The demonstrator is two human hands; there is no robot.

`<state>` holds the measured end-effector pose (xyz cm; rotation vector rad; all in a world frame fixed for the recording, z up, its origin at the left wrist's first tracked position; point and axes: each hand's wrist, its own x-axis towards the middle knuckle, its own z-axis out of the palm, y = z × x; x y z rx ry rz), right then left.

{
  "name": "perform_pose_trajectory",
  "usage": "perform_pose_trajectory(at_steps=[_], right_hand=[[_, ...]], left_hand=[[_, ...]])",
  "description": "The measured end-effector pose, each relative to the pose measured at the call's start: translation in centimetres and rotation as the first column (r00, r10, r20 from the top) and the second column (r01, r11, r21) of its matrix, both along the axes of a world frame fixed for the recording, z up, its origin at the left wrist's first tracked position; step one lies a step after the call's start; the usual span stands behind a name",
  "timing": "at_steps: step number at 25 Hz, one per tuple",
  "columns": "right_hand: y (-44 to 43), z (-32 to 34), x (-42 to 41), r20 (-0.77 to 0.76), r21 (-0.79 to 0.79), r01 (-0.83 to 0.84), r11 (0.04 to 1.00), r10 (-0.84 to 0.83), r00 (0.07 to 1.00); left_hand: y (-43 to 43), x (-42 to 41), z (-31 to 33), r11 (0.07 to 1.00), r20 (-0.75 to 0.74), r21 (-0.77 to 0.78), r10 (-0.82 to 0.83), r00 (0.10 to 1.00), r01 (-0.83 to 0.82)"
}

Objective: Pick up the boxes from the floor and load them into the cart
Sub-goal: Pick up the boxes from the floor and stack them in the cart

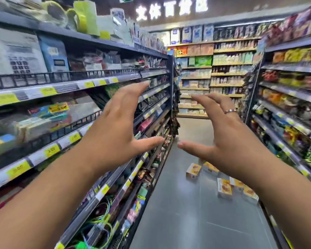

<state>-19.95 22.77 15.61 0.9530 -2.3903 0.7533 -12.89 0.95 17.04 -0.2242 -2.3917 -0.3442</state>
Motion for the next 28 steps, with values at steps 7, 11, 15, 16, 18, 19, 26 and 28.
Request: perform_pose_trajectory(at_steps=[7, 11, 15, 16, 18, 19, 26, 28], right_hand=[[-3.5, -2.2, -16.0, 0.010, 0.009, 0.056, 0.998, -0.056, 0.998], [-5.8, -2.4, -25.1, -0.011, -0.018, 0.136, 0.991, -0.136, 0.991], [-7.2, -3.1, -34.0, -0.003, -0.079, 0.201, 0.976, -0.202, 0.979], [-7.2, -3.5, -36.3, -0.003, -0.077, 0.218, 0.973, -0.219, 0.976], [-6.6, -4.3, -40.8, -0.013, -0.069, 0.260, 0.963, -0.262, 0.965], [-6.2, -5.0, -42.9, -0.011, -0.067, 0.271, 0.960, -0.272, 0.962], [-0.6, -11.1, -62.4, 0.117, -0.116, 0.311, 0.943, -0.298, 0.947], [1.0, -12.5, -67.5, 0.168, -0.077, 0.313, 0.947, -0.297, 0.940]], left_hand=[[-4.1, -18.1, -1.9, 0.994, -0.015, 0.082, -0.072, 0.997, 0.073], [-6.7, -29.2, -2.7, 0.974, -0.034, 0.147, -0.171, 0.985, 0.174], [-7.9, -40.9, -4.0, 0.943, -0.011, 0.195, -0.272, 0.962, 0.269], [-7.7, -43.8, -4.5, 0.932, 0.005, 0.211, -0.301, 0.954, 0.293], [-7.0, -49.3, -5.7, 0.915, 0.024, 0.242, -0.338, 0.941, 0.322], [-6.6, -51.4, -6.5, 0.914, 0.035, 0.242, -0.345, 0.938, 0.327], [-2.8, -70.5, -12.6, 0.936, 0.141, 0.248, -0.292, 0.946, 0.252], [-1.8, -75.3, -13.7, 0.946, 0.189, 0.234, -0.270, 0.944, 0.224]])
